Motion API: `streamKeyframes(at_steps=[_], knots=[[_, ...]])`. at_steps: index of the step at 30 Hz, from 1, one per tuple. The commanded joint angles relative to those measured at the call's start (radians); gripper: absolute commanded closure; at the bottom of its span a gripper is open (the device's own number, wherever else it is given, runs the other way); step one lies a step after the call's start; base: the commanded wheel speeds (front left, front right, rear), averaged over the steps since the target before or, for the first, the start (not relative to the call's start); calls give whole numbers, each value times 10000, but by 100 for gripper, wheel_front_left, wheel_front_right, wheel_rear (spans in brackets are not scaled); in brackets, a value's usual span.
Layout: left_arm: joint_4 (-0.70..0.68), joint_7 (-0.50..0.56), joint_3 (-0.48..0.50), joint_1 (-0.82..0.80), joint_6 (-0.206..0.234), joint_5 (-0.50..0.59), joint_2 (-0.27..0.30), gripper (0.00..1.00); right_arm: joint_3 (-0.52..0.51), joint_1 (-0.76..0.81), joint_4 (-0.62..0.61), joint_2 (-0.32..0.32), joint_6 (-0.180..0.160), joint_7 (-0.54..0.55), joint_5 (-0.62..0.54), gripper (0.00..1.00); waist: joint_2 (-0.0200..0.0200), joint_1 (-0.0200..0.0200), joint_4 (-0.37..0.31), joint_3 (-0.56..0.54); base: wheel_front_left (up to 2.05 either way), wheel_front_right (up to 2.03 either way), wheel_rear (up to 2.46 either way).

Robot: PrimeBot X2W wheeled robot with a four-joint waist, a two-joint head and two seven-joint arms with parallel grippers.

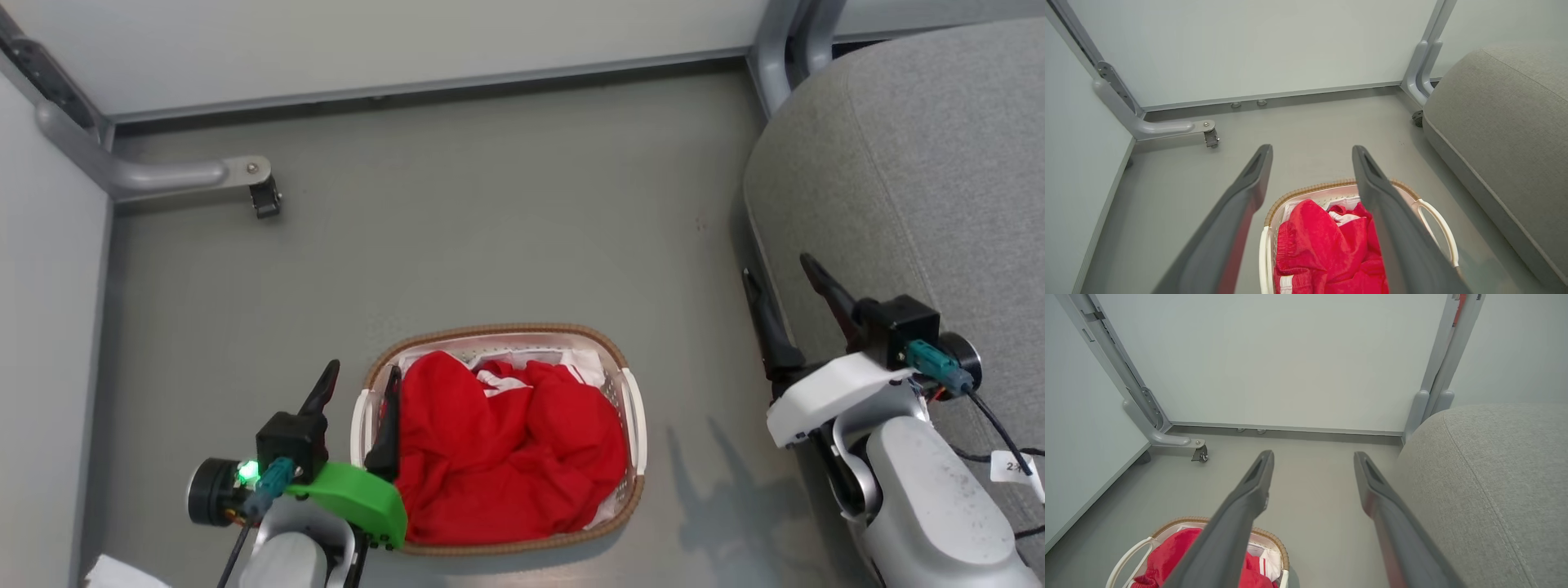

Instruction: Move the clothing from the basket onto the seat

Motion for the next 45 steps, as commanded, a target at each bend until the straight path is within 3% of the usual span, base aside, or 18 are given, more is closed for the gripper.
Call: streamKeyframes(at_steps=[1, 10, 16, 25, 38, 41, 43, 44, 45], knots=[[204, -97, -68, -519, -70, 306, 8, 0, 54, -337, -121, -72, -3, -111, -249, 0, 0, 0, -282, 1076, 0, 0, 0], [2446, -260, -681, -2343, -231, 1103, -185, 0, 390, -1275, -435, -112, -3, -291, -946, 0, 0, 0, -676, 2974, 0, 0, 0], [3951, -364, -946, -3483, -90, 1690, -164, 0, 613, -1838, -598, -45, -3, -389, -1375, 0, 0, 0, -919, 4090, 0, 0, 0], [6052, -500, -1072, -4864, 470, 2302, -64, 0, 896, -2356, -592, 69, -3, -528, -1816, 0, 0, 0, -1253, 5528, 0, 0, 0], [8434, -450, -763, -6412, 1904, 2067, 121, 0, 853, -2172, -375, 316, -5, -527, -1626, 0, 0, 0, -1453, 6159, 0, 0, 0], [8616, -289, -730, -6557, 1936, 1956, 153, 0, 924, -2171, -362, 370, -3, -527, -1593, 0, 0, 0, -1523, 6194, 0, 0, 0], [8721, -136, -749, -6612, 1714, 1871, 175, 0, 975, -2182, -366, 414, -3, -527, -1551, 0, 0, 0, -1580, 6198, 0, 0, 0], [8750, -114, -798, -6635, 1561, 1879, 193, 21, 987, -2194, -364, 428, -5, -527, -1544, 0, 0, 0, -1605, 6193, 0, 0, 0], [8760, -153, -798, -6661, 1438, 1838, 203, 81, 998, -2211, -340, 444, -3, -527, -1519, 0, 0, 0, -1627, 6173, 0, 0, 0]])
